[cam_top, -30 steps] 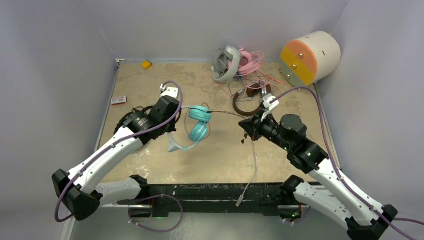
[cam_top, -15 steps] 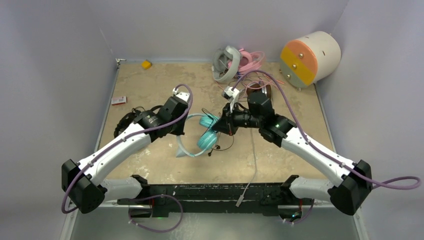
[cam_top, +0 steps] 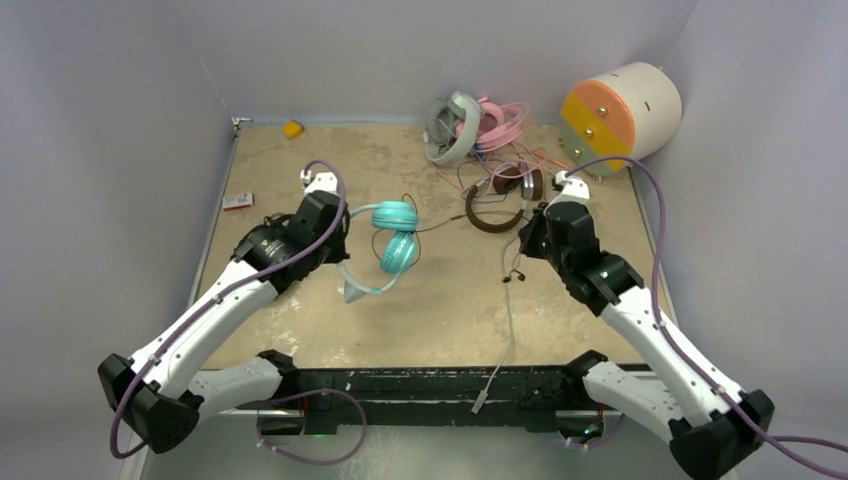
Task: Wrap the headphones
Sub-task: Wrap the headphones cable around the headphones.
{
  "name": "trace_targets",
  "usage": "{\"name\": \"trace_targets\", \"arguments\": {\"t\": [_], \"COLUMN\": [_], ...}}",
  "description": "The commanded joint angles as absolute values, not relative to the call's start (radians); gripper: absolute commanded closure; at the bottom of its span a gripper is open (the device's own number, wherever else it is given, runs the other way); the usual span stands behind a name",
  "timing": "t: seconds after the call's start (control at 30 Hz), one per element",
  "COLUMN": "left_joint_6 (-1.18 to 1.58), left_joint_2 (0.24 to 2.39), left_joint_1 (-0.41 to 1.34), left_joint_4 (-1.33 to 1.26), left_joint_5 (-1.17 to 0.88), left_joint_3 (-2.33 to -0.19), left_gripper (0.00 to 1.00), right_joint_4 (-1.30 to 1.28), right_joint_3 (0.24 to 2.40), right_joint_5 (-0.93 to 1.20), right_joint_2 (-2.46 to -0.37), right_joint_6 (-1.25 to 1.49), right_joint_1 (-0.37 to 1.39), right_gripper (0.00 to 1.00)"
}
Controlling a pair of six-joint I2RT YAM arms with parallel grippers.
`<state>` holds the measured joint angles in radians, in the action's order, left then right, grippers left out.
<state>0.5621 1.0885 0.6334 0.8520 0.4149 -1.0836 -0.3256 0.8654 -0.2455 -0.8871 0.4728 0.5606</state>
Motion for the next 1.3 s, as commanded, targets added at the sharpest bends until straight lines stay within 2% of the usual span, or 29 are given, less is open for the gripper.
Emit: {"name": "trace_targets", "arguments": {"t": [0.0,0.1,0.23,0.47,0.63,0.73,0.9,1.1,1.2,1.27], "left_joint_6": [0.612,0.579,0.513,0.541,0.579,0.611,0.602,0.529,0.53,0.56], "left_joint_2": [1.045,1.032,1.033,0.99,0.937,0.906,0.889,0.877,0.875,0.869], "left_joint_1": [0.556,0.485,0.475,0.431,0.221,0.194,0.186,0.187,0.186,0.184], "left_joint_4": [0.794,0.776,0.734,0.69,0.689,0.617,0.521,0.565,0.616,0.661], "left_joint_5": [0.328,0.189,-0.106,-0.271,-0.431,-0.542,-0.699,-0.653,-0.517,-0.357], "left_joint_3": [-1.114,-1.111,-1.097,-1.108,-1.13,-1.102,-1.067,-1.059,-1.06,-1.068], "left_gripper": [1.0,1.0,1.0,1.0,1.0,1.0,1.0,1.0,1.0,1.0], "right_joint_4": [-0.55,-0.524,-0.474,-0.51,-0.574,-0.536,-0.538,-0.607,-0.641,-0.673], "right_joint_3": [0.878,0.834,0.809,0.789,0.782,0.747,0.716,0.7,0.684,0.68], "right_joint_5": [-0.47,-0.444,-0.338,-0.321,-0.208,-0.145,-0.168,-0.22,-0.249,-0.295], "right_joint_2": [-0.952,-0.952,-0.986,-1.006,-1.047,-1.044,-1.008,-0.94,-0.888,-0.851], "right_joint_6": [0.727,0.765,0.743,0.848,0.916,0.909,0.927,1.0,1.05,1.086], "right_joint_1": [0.456,0.409,0.356,0.279,0.111,0.074,0.054,-0.075,-0.136,-0.166], "right_gripper": [1.0,1.0,1.0,1.0,1.0,1.0,1.0,1.0,1.0,1.0]}}
